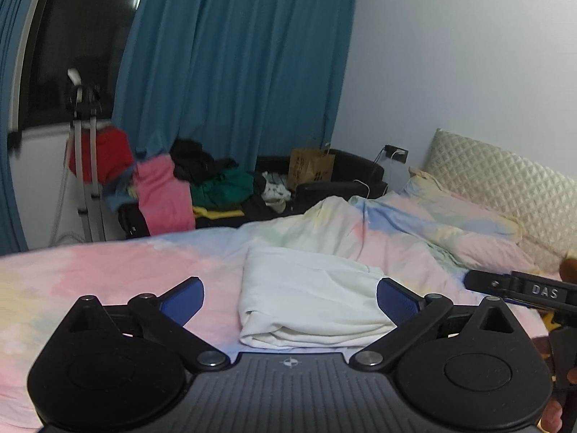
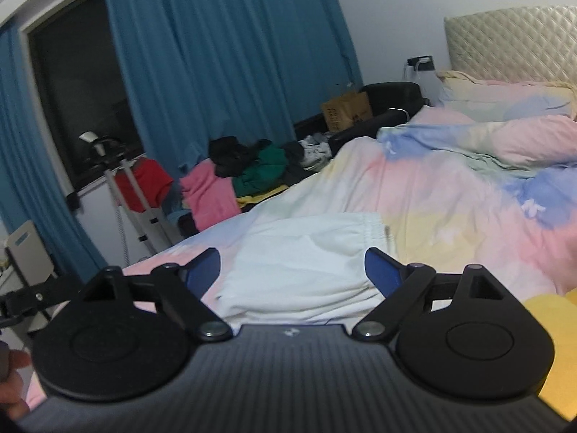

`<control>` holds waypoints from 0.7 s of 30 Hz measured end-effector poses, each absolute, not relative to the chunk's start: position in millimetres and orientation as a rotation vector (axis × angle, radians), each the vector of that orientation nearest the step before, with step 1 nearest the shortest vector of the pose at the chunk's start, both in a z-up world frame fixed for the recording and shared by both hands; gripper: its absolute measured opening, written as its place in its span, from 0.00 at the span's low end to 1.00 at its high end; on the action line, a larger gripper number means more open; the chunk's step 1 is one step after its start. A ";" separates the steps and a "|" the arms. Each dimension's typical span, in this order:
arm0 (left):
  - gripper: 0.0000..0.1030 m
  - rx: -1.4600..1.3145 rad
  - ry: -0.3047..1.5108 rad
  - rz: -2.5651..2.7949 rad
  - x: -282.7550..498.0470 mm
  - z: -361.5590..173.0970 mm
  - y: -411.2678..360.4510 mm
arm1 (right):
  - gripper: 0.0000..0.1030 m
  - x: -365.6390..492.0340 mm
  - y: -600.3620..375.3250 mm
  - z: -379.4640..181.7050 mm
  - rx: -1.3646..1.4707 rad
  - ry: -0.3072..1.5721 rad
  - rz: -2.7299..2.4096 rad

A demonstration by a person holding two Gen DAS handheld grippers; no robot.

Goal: Fold clothes

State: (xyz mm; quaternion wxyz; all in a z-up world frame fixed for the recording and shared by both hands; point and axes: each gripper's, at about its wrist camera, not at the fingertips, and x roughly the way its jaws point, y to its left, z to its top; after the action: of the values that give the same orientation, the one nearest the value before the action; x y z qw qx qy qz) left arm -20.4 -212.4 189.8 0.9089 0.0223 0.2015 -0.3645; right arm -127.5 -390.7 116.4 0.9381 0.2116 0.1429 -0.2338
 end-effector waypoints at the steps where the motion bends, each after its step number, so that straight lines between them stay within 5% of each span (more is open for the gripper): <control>1: 1.00 0.051 0.403 -0.750 -29.5 190.1 -207.0 | 0.86 -130.5 -384.7 115.8 0.428 0.288 -0.470; 21: 1.00 0.072 0.370 -0.665 -57.9 138.7 -167.8 | 0.86 -132.3 -298.8 61.1 0.243 0.271 -0.512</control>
State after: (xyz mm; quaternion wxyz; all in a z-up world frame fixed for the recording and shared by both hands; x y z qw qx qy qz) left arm -57.9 -167.8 138.7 0.9278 0.0350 0.1806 -0.3246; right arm -132.3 -298.8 61.1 0.9511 0.1195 0.1332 -0.2519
